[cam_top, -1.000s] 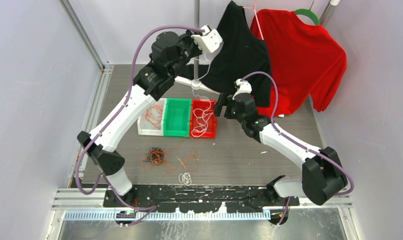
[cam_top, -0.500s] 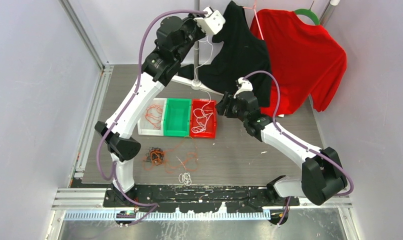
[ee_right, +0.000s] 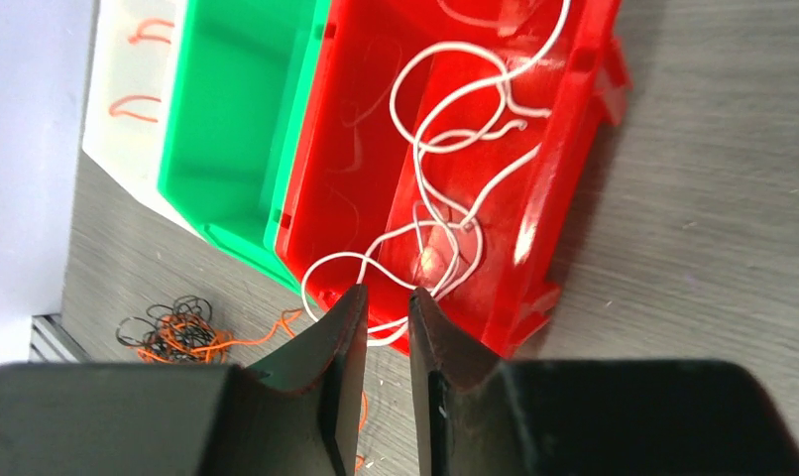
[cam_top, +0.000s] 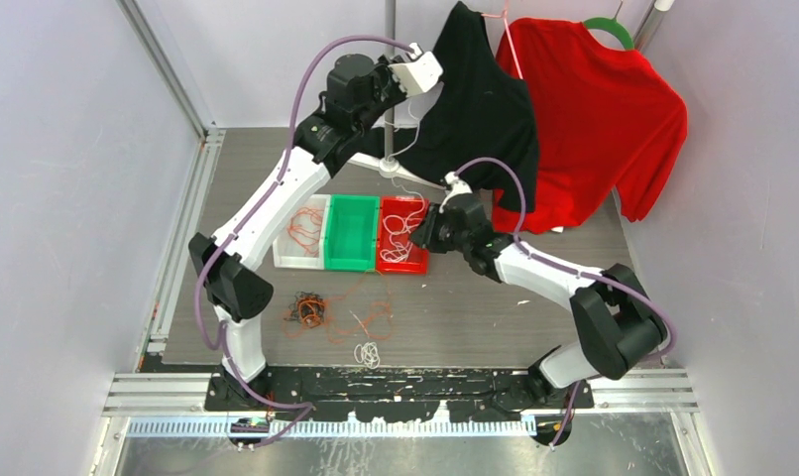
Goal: Untangle the cables
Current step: Place the cable in the bin, then pick up the cable from the cable.
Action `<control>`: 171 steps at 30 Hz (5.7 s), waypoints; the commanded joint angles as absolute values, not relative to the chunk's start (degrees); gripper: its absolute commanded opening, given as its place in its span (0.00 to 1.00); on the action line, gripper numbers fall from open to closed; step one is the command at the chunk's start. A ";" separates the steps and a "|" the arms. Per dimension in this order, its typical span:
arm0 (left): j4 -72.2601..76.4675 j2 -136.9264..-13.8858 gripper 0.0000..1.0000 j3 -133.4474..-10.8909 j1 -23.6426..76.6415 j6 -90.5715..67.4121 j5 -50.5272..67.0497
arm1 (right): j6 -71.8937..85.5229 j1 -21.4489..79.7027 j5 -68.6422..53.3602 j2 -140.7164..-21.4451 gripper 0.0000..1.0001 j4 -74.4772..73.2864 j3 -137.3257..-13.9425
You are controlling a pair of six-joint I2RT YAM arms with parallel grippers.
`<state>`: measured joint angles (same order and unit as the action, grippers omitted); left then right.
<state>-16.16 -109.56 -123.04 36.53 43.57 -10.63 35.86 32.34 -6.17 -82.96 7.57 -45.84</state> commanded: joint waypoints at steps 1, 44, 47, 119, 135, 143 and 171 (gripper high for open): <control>-15.11 -103.97 0.00 -122.00 35.61 40.06 -8.14 | 33.56 36.79 -0.44 -85.48 0.27 5.22 -50.95; -36.54 -83.82 0.00 -102.08 45.56 18.52 -4.23 | 40.76 28.34 8.68 -73.14 0.39 6.75 -46.03; -35.84 -85.63 0.00 -100.75 45.61 17.82 -3.81 | 41.10 27.67 8.13 -74.54 0.38 6.27 -48.31; -37.26 -106.16 0.98 -98.46 36.33 13.58 12.83 | 49.48 22.07 -7.57 -72.73 0.29 6.46 -46.39; -52.17 -95.10 0.97 -106.58 20.60 6.34 30.97 | 37.25 30.88 -1.17 -88.73 0.20 -3.68 -59.73; -62.56 -90.56 1.00 -109.89 9.46 5.73 38.14 | 25.83 37.88 14.44 -101.43 0.09 -20.32 -74.47; -71.53 -87.32 0.99 -113.50 -2.37 12.74 42.28 | 20.80 42.92 11.82 -94.92 0.57 -30.41 -84.84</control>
<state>-68.49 -89.86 -110.54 -2.00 9.63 42.44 21.23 41.21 13.93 -105.36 -29.85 -85.89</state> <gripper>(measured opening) 0.996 0.518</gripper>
